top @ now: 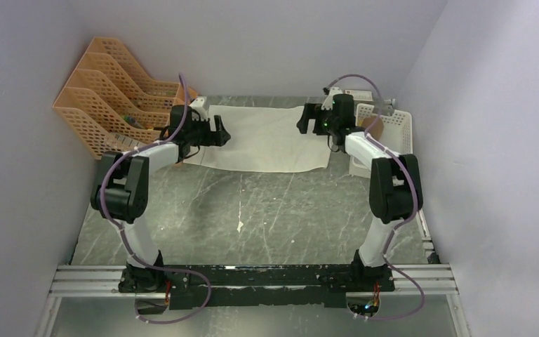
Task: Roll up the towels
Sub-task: Flatten out the towel at the center of the board.
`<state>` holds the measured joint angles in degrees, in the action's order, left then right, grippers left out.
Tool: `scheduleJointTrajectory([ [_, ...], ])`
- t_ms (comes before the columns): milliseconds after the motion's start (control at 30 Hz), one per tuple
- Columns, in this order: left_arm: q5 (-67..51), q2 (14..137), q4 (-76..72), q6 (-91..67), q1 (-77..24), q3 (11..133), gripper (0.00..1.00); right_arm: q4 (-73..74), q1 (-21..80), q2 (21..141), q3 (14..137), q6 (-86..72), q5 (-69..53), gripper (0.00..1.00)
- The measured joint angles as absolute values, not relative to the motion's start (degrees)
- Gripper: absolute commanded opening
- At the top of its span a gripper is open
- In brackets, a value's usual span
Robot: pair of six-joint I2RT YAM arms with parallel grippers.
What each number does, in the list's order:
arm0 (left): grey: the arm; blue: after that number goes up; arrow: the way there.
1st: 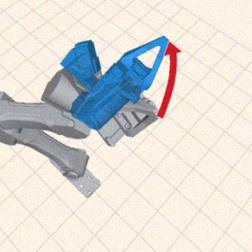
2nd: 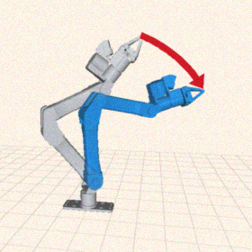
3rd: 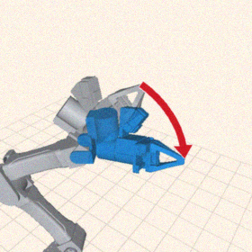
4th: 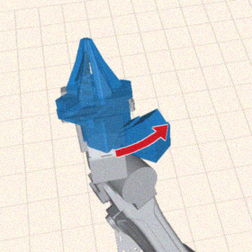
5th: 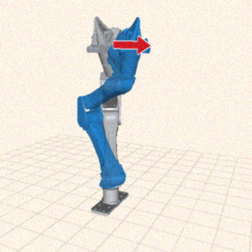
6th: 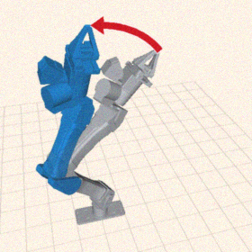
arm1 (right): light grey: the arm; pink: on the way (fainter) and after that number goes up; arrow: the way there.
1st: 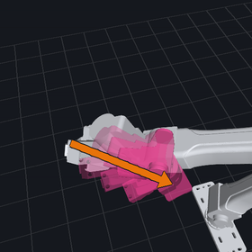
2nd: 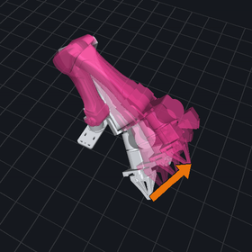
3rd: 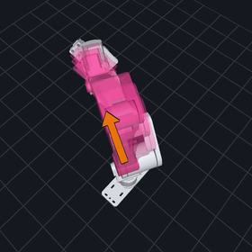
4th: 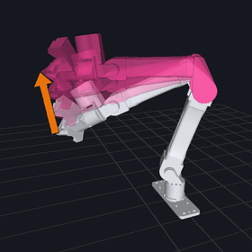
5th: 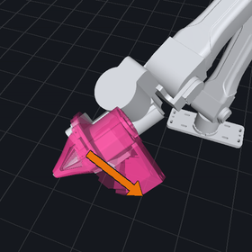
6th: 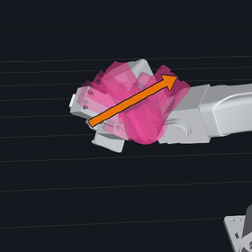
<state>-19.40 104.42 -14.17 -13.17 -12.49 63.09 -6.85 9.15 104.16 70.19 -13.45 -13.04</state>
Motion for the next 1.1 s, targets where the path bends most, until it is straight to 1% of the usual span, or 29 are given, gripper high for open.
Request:
scheduleJointTrajectory([
  [133,-16.56,108.57,-13.89,-13.96,-11.73,62.59,0.97,2.04,10.46,111.13,78.11,-11.64,-14.81,1.0],
  [200,-15.53,110.0,-13.87,-14.0,-11.66,62.61,0.97,5.19,10.85,113.6,80.18,-10.98,-15.27,1.0],
  [433,-13.19,110.83,-14.37,-14.66,-11.4,60.86,0.97,11.46,11.11,115.13,77.89,-10.48,-15.2,1.0],
  [533,-11.55,108.73,-15.94,-16.05,-11.38,56.73,0.97,11.55,11.11,114.56,74.76,-10.44,-14.57,1.0],
  [733,-7.64,103.28,-17.54,-19.73,-11.31,49.39,0.97,11.57,10.92,108.53,67.37,-10.94,-13.39,1.0],
  [900,-7.03,101.32,-16.16,-21.85,-11.29,48.31,0.97,12.08,10.83,100.92,65.04,-12.38,-11.55,1.0],
  [1000,-6.96,99.66,-13.21,-22.0,-11.29,48.84,0.97,11.29,11.6,91.96,63.79,-12.58,-7.25,1.0],
  [1100,-7.09,98.15,-10.2,-21.85,-11.29,51.75,0.97,8.86,15.09,82.85,59.55,-10.0,2.44,1.0],
])
